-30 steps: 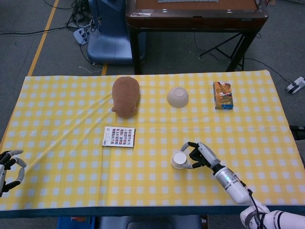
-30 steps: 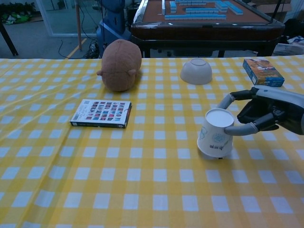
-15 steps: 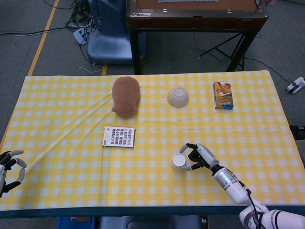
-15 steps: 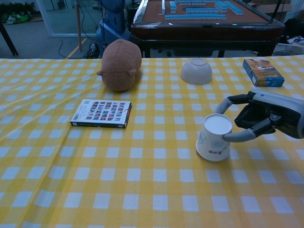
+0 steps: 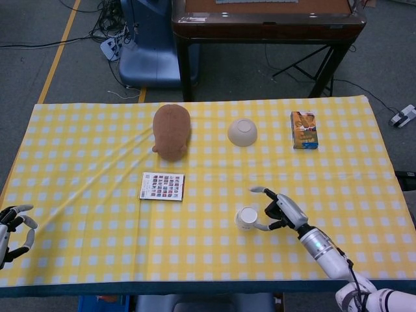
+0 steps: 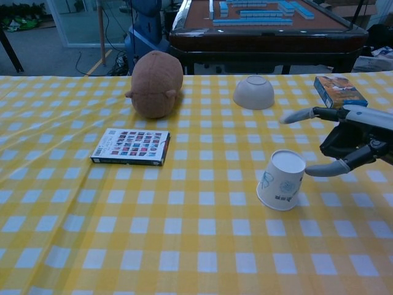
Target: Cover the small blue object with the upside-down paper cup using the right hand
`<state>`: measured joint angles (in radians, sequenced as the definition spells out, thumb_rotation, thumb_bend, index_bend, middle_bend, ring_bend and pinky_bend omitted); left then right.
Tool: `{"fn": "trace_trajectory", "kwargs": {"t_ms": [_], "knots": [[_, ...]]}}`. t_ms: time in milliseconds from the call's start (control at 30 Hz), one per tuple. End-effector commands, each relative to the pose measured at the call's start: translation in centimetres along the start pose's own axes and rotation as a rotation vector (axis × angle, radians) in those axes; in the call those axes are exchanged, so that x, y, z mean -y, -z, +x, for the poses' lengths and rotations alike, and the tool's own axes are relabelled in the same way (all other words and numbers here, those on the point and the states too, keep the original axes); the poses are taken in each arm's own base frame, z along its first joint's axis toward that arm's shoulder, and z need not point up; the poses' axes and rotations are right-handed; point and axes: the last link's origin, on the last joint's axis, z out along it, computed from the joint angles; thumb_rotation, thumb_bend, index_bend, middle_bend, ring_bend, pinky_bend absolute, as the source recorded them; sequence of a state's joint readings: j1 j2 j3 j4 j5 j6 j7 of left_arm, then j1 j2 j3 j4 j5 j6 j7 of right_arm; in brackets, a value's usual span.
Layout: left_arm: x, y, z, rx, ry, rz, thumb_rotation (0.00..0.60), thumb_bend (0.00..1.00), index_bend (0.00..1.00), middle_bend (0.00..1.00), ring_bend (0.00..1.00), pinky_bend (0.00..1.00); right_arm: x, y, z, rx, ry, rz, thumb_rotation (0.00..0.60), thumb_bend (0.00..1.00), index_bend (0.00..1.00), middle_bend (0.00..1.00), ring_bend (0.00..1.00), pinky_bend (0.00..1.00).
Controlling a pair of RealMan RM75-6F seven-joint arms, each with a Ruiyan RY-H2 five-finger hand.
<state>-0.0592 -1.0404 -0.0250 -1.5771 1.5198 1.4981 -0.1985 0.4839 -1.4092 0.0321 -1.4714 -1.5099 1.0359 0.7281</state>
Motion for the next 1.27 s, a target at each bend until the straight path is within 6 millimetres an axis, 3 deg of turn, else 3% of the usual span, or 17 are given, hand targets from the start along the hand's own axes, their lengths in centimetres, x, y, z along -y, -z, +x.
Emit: {"fn": "trace_trajectory", "kwargs": {"t_ms": [33, 200, 333, 400, 567, 800, 933, 1267], "knots": [[0.0, 0.0, 0.0, 0.001, -0.001, 0.002, 0.6, 0.49, 0.65, 0.27, 0.2, 0.47, 0.5, 1.4, 1.2, -0.042, 0.09, 0.028, 0.6, 0.0, 0.17, 1.0, 1.0, 1.0], [0.1, -0.3, -0.3, 0.007, -0.02, 0.009, 0.6, 0.49, 0.64, 0.27, 0.2, 0.47, 1.1, 4.5, 3.5, -0.122, 0.414, 0.017, 0.6, 0.0, 0.24, 0.99, 0.99, 1.0], [0.0, -0.3, -0.4, -0.001, -0.035, 0.014, 0.6, 0.49, 0.65, 0.27, 0.2, 0.47, 1.2, 7.2, 5.1, -0.235, 0.691, -0.061, 0.6, 0.0, 0.26, 0.85, 0.85, 0.97], [-0.1, -0.3, -0.4, -0.007, -0.046, 0.017, 0.6, 0.49, 0.64, 0.27, 0.2, 0.47, 1.4, 8.5, 5.7, -0.295, 0.767, -0.1, 0.6, 0.0, 0.29, 0.75, 0.74, 0.9], [-0.4, -0.6, -0.8, -0.016, -0.088, 0.028, 0.6, 0.49, 0.64, 0.27, 0.2, 0.47, 1.5, 11.3, 7.2, -0.446, 0.951, -0.188, 0.6, 0.0, 0.36, 0.62, 0.56, 0.71], [-1.0, -1.2, -1.0, -0.031, -0.094, 0.012, 0.6, 0.49, 0.64, 0.27, 0.21, 0.47, 0.5, 14.6, 8.0, -0.559, 0.929, -0.246, 0.6, 0.0, 0.36, 0.53, 0.46, 0.52], [-0.8, -1.4, -1.0, -0.045, -0.083, 0.019, 0.6, 0.49, 0.65, 0.27, 0.21, 0.47, -0.3, 15.5, 8.9, -0.557, 0.918, -0.286, 0.6, 0.0, 0.36, 0.52, 0.45, 0.49], [-0.9, -1.6, -1.8, -0.026, -0.103, 0.017, 0.6, 0.49, 0.65, 0.27, 0.21, 0.47, -0.6, 15.3, 9.6, -0.511, 0.861, -0.276, 0.6, 0.0, 0.36, 0.51, 0.45, 0.49]]}}
